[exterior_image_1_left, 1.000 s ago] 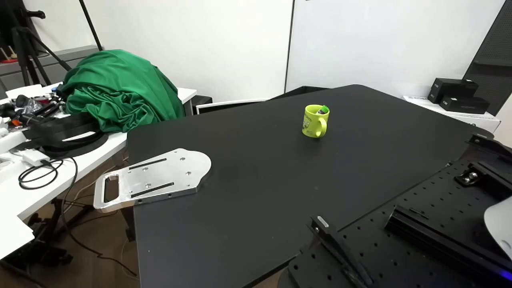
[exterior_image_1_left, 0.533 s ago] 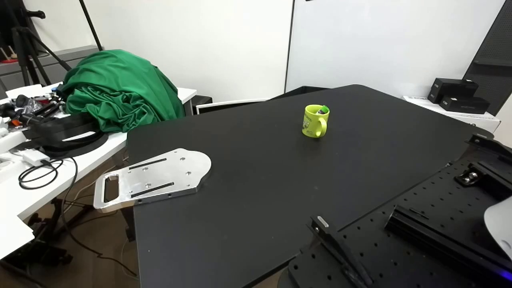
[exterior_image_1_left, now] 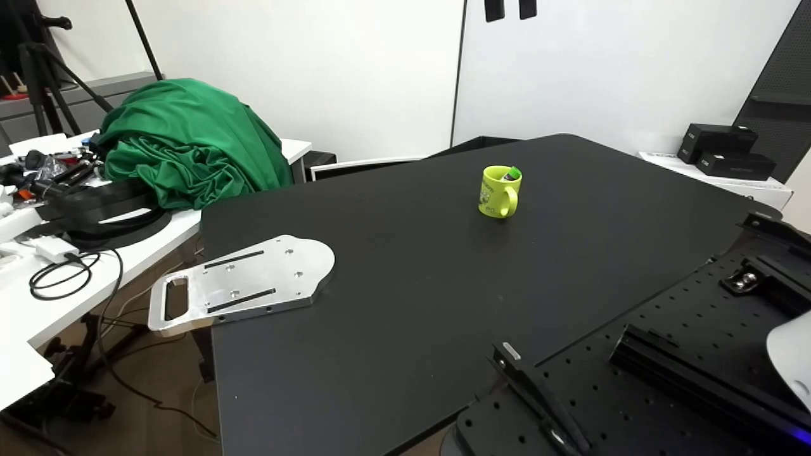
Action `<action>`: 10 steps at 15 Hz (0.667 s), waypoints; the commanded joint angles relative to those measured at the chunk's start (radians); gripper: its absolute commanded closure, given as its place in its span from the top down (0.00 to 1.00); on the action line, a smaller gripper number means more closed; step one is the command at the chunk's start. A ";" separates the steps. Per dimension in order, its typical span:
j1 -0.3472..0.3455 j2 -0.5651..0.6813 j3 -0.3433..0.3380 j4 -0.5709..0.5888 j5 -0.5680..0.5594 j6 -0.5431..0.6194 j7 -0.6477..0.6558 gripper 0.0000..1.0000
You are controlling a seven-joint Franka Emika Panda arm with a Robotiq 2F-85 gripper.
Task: Pick up the object from the cup and place it on the table
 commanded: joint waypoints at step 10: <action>-0.137 0.579 -0.054 0.568 -0.117 -0.081 -0.455 1.00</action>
